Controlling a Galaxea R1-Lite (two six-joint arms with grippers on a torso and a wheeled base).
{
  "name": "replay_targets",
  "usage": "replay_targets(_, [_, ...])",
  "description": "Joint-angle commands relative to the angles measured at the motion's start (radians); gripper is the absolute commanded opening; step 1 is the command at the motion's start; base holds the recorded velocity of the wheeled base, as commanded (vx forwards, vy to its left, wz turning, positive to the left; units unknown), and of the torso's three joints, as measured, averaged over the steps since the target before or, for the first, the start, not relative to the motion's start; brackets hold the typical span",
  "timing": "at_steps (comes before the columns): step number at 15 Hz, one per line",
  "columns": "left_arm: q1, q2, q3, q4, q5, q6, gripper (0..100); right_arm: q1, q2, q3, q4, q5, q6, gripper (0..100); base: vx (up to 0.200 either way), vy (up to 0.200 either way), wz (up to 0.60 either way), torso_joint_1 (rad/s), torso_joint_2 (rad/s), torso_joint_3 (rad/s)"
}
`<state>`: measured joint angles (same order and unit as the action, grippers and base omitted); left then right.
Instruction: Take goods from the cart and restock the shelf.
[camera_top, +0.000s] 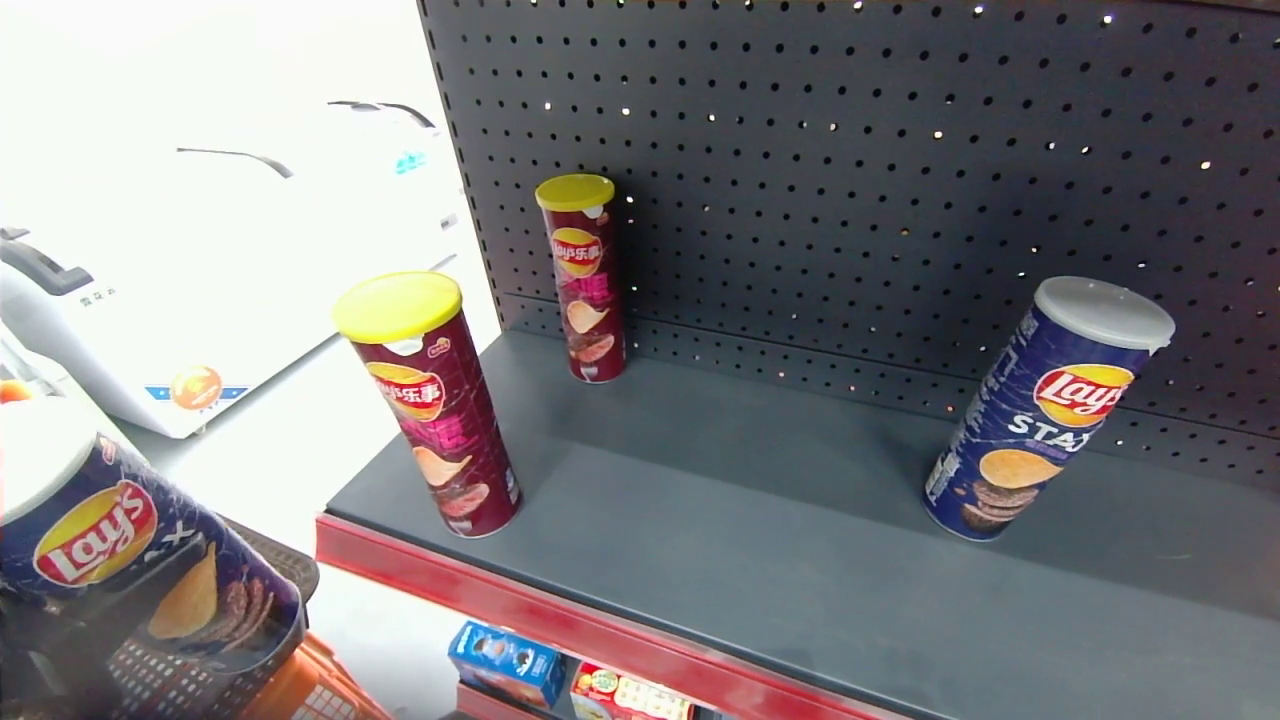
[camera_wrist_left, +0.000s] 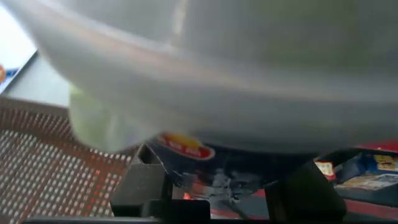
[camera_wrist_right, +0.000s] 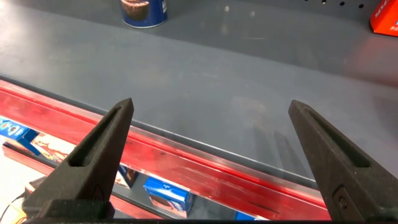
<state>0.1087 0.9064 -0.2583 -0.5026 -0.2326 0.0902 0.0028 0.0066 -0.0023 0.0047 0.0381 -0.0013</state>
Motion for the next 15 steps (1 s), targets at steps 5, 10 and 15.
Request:
replay_targets(5, [-0.172, -0.044, -0.095, 0.004, 0.004, 0.003, 0, 0.0, 0.0, -0.001, 0.0, 0.0, 0.0, 100, 0.0, 0.0, 0.0, 0.0, 0.0, 0.0])
replay_targets(10, [-0.261, -0.044, -0.116, 0.006, 0.006, 0.002, 0, 0.0, 0.0, -0.001, 0.0, 0.0, 0.0, 100, 0.0, 0.0, 0.0, 0.0, 0.0, 0.0])
replay_targets(15, [-0.371, -0.055, -0.151, 0.073, 0.006, -0.004, 0, 0.0, 0.0, 0.001, 0.0, 0.0, 0.0, 100, 0.0, 0.0, 0.0, 0.0, 0.0, 0.0])
